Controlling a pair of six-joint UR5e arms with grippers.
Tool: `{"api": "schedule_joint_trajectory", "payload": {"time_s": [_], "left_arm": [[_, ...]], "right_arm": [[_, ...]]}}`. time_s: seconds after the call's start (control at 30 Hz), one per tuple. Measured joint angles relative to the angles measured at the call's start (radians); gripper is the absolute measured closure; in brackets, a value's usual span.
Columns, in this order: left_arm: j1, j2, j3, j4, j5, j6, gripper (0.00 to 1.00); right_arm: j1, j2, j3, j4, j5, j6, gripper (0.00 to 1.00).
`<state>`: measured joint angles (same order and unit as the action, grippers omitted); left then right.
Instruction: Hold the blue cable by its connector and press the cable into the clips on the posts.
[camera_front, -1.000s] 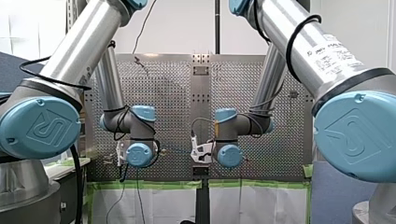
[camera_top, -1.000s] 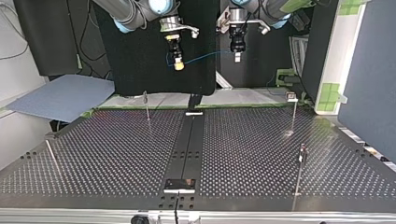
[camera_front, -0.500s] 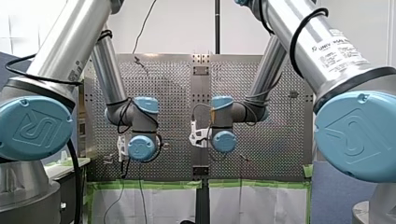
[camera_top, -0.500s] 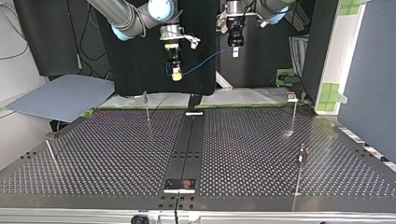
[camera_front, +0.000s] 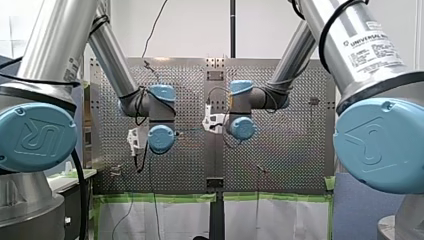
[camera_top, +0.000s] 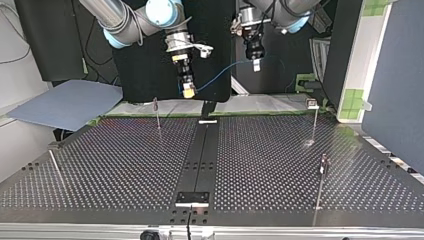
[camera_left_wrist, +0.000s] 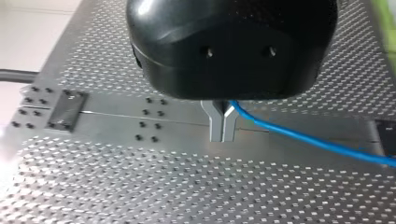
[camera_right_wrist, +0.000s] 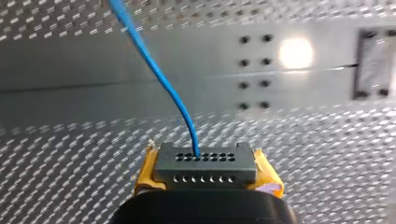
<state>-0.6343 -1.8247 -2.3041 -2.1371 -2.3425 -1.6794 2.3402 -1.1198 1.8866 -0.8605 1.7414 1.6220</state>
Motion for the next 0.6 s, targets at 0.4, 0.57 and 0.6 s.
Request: {"api": "schedule_joint_trajectory", "payload": {"time_s": [0.4,0.57,0.6], "left_arm": [[0.017,0.101,0.101,-0.101,-0.012,-0.004,1.0],[0.025,0.14,0.137,-0.14,-0.013,-0.005,1.0],[0.027,0.147,0.14,-0.146,-0.013,-0.005,1.0]], "right_arm": [[-0.017,-0.093,-0.009,-0.004,-0.082,0.016,1.0],[-0.017,-0.074,-0.033,-0.004,-0.088,0.021,1.0],[-0.016,-0.065,-0.042,-0.003,-0.089,0.022,1.0]]}}
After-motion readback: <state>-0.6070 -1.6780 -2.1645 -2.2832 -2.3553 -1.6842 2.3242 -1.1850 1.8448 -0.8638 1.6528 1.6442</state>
